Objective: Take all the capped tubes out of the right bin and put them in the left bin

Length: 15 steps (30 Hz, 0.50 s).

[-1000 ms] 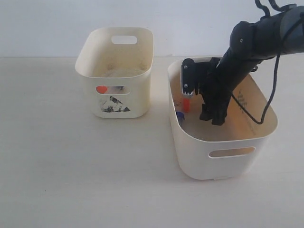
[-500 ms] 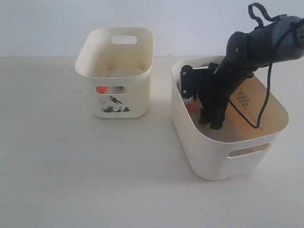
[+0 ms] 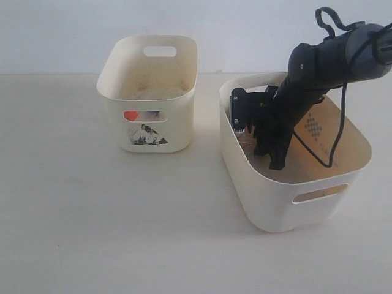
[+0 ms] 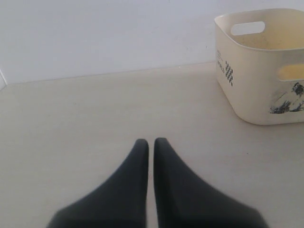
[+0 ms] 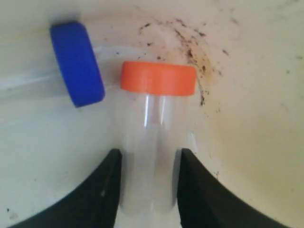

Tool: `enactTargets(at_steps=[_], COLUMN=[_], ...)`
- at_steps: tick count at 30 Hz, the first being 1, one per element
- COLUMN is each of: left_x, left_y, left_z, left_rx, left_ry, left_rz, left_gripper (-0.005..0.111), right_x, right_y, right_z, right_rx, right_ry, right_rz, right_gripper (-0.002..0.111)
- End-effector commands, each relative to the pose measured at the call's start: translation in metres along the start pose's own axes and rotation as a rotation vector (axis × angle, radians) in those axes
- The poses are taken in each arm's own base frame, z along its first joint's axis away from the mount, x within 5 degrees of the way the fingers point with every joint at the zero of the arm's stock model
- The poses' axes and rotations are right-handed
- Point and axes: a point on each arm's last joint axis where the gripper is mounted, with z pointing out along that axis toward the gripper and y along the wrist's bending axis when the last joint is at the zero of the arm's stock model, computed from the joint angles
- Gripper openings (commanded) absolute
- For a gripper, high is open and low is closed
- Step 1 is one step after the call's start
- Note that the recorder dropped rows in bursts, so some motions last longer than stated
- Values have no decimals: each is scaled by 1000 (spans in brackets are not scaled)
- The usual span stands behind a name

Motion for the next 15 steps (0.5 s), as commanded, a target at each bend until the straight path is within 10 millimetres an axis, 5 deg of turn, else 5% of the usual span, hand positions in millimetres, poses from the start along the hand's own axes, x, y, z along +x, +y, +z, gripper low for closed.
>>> enactTargets(at_steps=[1, 3, 7, 15], left_x=[-2, -2, -2, -2], left_y=[0, 0, 0, 0], left_z=[0, 0, 0, 0], left_rx=[2, 2, 2, 2], left_ry=[-15, -15, -15, -15], left_rz=[-23, -23, -23, -23], left_gripper=[4, 4, 4, 4], right_x=[8, 9, 6, -5], right_y=[12, 13, 9, -6], right_z=[18, 17, 5, -59], right_rx=[-89, -102, -70, 60], right_ry=[47, 50, 42, -13], right_rz=[-26, -20, 57, 166], right_gripper=[9, 0, 0, 0])
